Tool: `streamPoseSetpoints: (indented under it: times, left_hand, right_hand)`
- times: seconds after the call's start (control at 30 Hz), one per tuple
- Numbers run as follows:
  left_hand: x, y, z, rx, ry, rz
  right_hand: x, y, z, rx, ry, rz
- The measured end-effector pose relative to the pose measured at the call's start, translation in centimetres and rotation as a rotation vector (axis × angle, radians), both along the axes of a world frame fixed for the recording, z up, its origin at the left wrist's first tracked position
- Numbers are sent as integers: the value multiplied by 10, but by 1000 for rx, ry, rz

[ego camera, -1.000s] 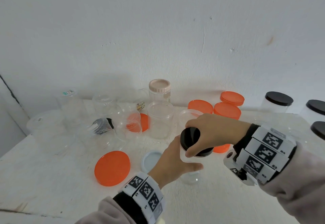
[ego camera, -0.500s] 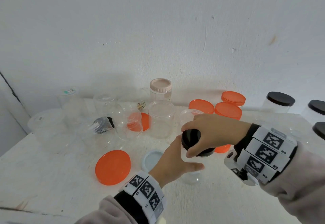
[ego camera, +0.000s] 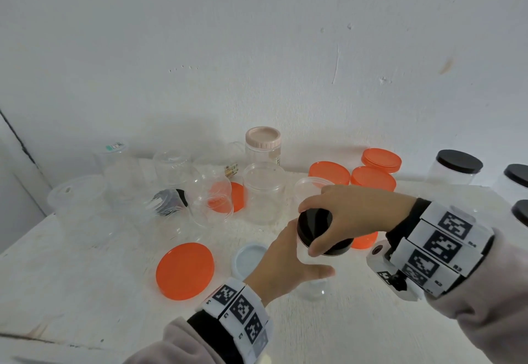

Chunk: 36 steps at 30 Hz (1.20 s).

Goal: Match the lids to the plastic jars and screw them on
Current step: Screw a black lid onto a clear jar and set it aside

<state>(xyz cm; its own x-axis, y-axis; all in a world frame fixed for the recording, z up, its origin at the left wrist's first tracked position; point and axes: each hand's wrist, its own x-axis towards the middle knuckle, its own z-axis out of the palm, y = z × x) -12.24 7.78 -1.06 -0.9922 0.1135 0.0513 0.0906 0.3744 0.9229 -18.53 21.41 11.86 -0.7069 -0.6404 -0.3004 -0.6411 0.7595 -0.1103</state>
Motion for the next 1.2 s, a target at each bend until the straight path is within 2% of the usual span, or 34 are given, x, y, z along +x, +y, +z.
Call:
streamPoseSetpoints:
  times: [0.07, 0.17, 0.3, 0.43, 0.63, 0.73, 0.9, 1.07, 1.2]
  left_hand:
    - [0, 0, 0, 11, -8, -2]
    - [1, 1, 1, 11, -9, -4]
    - [1, 2, 3, -15, 20, 1]
    - [1, 2, 4, -27, 11, 0]
    - [1, 1, 3, 19, -15, -12]
    - [1, 1, 3, 15, -14, -8]
    - [3, 2, 5, -12, 20, 7]
    - [2, 2, 2, -10, 12, -1]
    - [1, 2, 1, 31, 10, -10]
  right_hand:
    - [0, 0, -4, -5, 22, -38]
    - [1, 0, -2, 37, -53, -56]
    - [2, -1, 5, 63, -157, 52]
    - [1, -3, 6, 43, -116, 66]
    - [4, -4, -1, 106, -11, -26]
    - [5, -6, 1, 117, -48, -34]
    - [4, -3, 7, 74, -147, 58]
    - [4, 0, 3, 73, -87, 25]
    - [9, -1, -8, 89, 106, -32]
